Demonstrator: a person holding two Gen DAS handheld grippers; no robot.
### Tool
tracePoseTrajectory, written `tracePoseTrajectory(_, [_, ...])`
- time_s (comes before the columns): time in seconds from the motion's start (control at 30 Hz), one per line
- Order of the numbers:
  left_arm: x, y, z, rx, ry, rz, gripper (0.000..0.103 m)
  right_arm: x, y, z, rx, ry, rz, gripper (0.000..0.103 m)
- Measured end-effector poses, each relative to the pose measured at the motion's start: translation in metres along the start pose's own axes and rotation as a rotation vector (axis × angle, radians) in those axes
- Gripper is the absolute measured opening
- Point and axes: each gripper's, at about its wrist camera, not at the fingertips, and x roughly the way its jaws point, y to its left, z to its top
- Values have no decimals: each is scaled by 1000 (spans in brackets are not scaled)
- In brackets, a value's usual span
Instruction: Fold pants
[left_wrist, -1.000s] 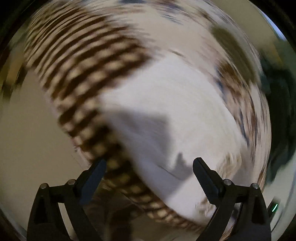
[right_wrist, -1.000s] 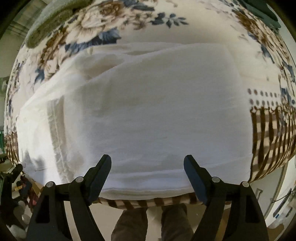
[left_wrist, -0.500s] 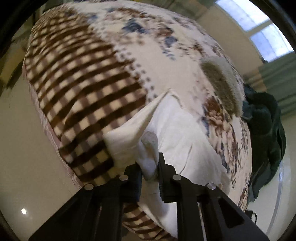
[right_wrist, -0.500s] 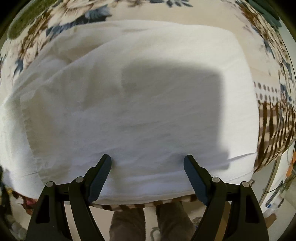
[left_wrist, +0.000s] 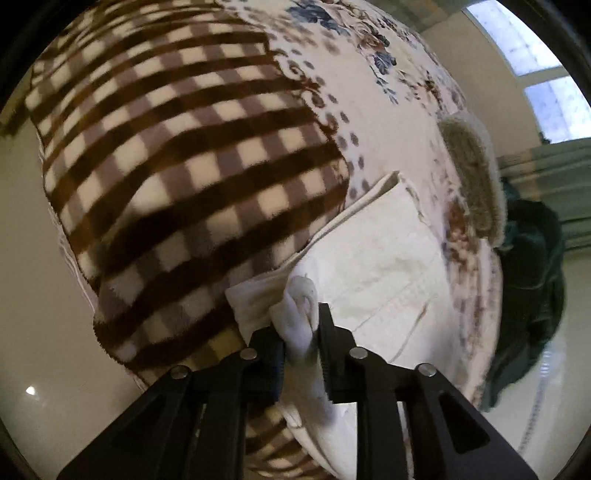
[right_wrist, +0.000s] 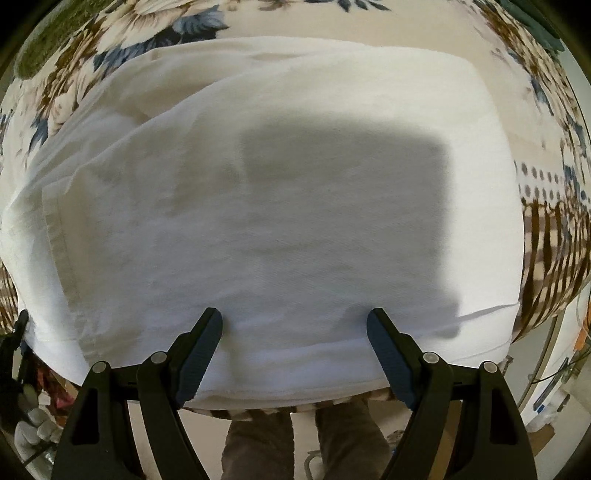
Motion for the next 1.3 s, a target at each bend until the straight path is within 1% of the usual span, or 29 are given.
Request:
tracePoseTrajectory(0.03, [-4,1,1,-7,2,-20,27,1,-1,1,1,-1,3,83])
tracePoseTrajectory(0.1, [-18,4,4,-26,-36,-25,59,3,-5,1,5,-6,10,83])
tracePoseTrajectory(0.13, [-22,5,5,-35,-42,-29,85,2,-11,-3,7,-9,13,83])
tracePoseTrajectory(0.17, [-24,7,5,-49,-52,-38,87,3,-12,-3,9,-12,16,83])
tracePoseTrajectory(0.2, [-24,9,4,-56,-53,-41,87,3,-11,-2,11,-16,16,83])
tracePoseTrajectory(0.27, [-11,8,1,-47,-24,-32,87,3,-10,-2,9,-20,7,83])
tracePoseTrajectory(0.33, [5,4,-1,-16,-11,-21,85,7,-8,-7,9,-21,-1,83])
tracePoseTrajectory(0.37, [8,-1,-2,9,-20,-15,72,7,-7,-6,11,-19,-4,83])
tracePoseTrajectory(0.4, [10,-7,-3,51,-38,6,57,7,-16,-5,12,-17,-3,83])
tracePoseTrajectory(0.43, [9,-15,-4,94,-61,43,41,5,-17,-2,14,-16,-2,83])
tracePoseTrajectory(0.47, [7,-18,-5,107,-84,36,34,5,-17,-1,18,-14,2,83])
tracePoseTrajectory(0.5, [2,-19,-6,113,-110,17,30,2,-25,-10,22,-15,5,83])
tracePoseTrajectory(0.57, [-3,-18,-10,133,-139,7,27,9,-30,-11,26,-16,6,83])
tracePoseTrajectory(0.67, [-16,-21,-18,160,-182,-11,24,11,-25,-6,26,-23,-8,83])
tracePoseTrajectory(0.73, [-28,-31,-23,205,-210,-53,24,17,-26,-13,27,-30,-14,84])
tracePoseTrajectory(0.8, [-24,-35,-22,224,-204,-88,24,18,-24,-13,29,-36,-20,85])
tracePoseTrajectory(0.83, [-17,-29,-19,202,-196,-87,31,20,-23,-14,30,-36,-23,86])
tracePoseTrajectory(0.87, [-5,-19,-12,155,-177,-87,37,24,-20,-15,33,-35,-26,86])
tracePoseTrajectory(0.9, [8,-11,-7,112,-150,-102,38,25,-18,-16,35,-33,-29,86])
tracePoseTrajectory(0.93, [25,1,1,51,-104,-122,41,26,-17,-15,38,-31,-30,86])
tracePoseTrajectory(0.97, [39,12,6,-13,-77,-165,44,26,-16,-15,42,-29,-28,86])
tracePoseTrajectory(1.0, [44,18,10,-45,-83,-209,46,24,-15,-13,45,-26,-24,86])
tracePoseTrajectory(1.03, [46,17,12,-41,-91,-212,47,24,-16,-12,45,-24,-19,86])
tracePoseTrajectory(1.1, [42,5,12,3,-111,-188,44,25,-18,-13,45,-25,-13,86])
tracePoseTrajectory(1.13, [36,-2,10,31,-136,-179,30,25,-19,-13,45,-27,-8,86])
tracePoseTrajectory(1.17, [30,-7,9,51,-155,-186,20,24,-20,-14,47,-32,3,86])
tracePoseTrajectory(1.23, [10,-23,3,104,-198,-187,18,22,-25,-16,58,-42,30,86])
tracePoseTrajectory(1.3, [-15,-46,-5,174,-232,-192,17,18,-32,-19,76,-57,69,86])
